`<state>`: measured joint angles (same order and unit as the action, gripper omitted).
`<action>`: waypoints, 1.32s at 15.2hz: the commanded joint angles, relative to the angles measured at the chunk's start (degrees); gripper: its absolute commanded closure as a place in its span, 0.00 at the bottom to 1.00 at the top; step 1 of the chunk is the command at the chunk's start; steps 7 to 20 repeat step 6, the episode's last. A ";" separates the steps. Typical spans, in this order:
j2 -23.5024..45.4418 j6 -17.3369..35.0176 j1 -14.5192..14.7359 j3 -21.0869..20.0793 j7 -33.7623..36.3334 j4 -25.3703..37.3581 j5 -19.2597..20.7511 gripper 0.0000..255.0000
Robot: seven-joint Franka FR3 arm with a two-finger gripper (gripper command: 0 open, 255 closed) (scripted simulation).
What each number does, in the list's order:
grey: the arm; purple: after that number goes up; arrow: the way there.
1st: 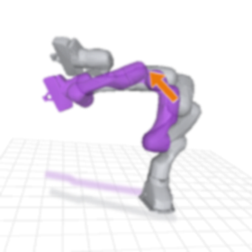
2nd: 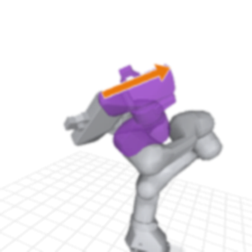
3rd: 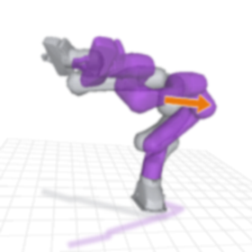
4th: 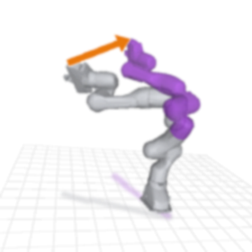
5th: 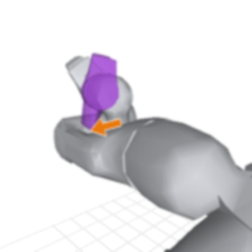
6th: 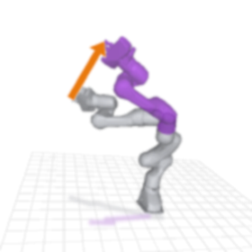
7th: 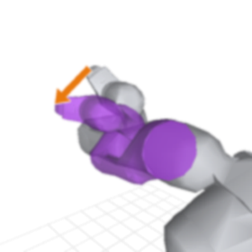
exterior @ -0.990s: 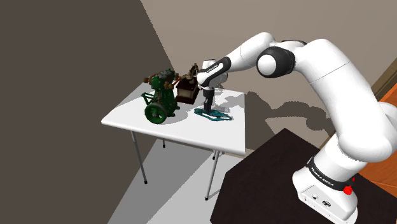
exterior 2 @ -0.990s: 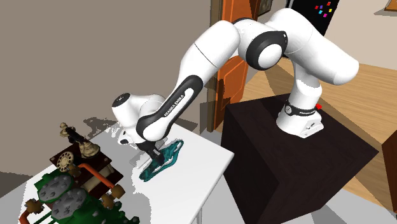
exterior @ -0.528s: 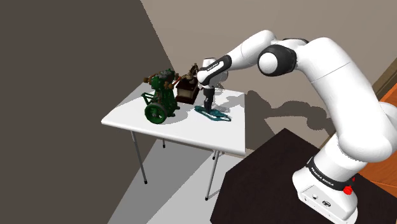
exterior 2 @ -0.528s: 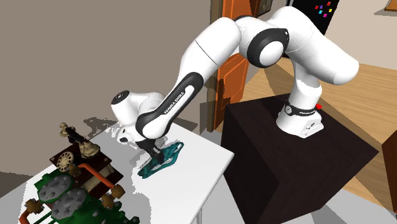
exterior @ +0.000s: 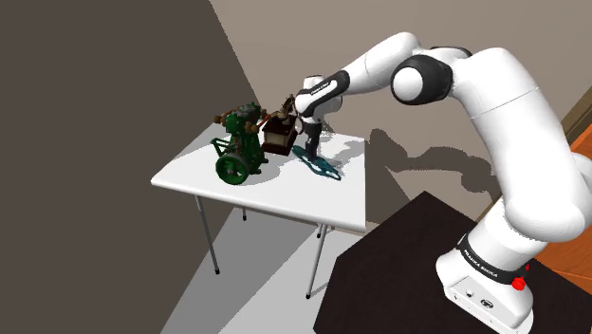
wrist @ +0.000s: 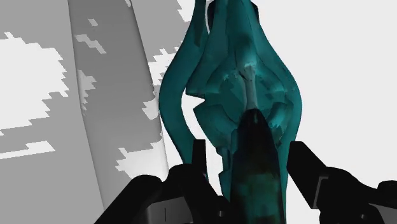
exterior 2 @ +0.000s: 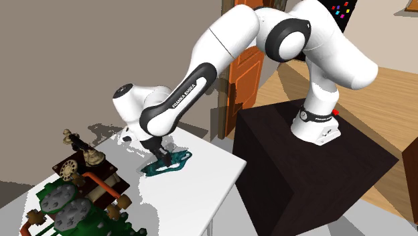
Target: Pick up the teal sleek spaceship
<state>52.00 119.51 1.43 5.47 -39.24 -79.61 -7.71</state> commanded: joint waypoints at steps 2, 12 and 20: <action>-1.59 -1.31 0.13 0.10 0.17 -0.27 0.13 1.00; -2.74 -2.20 0.19 0.19 0.23 -0.53 0.22 1.00; -2.74 -2.20 0.19 0.19 0.23 -0.53 0.22 1.00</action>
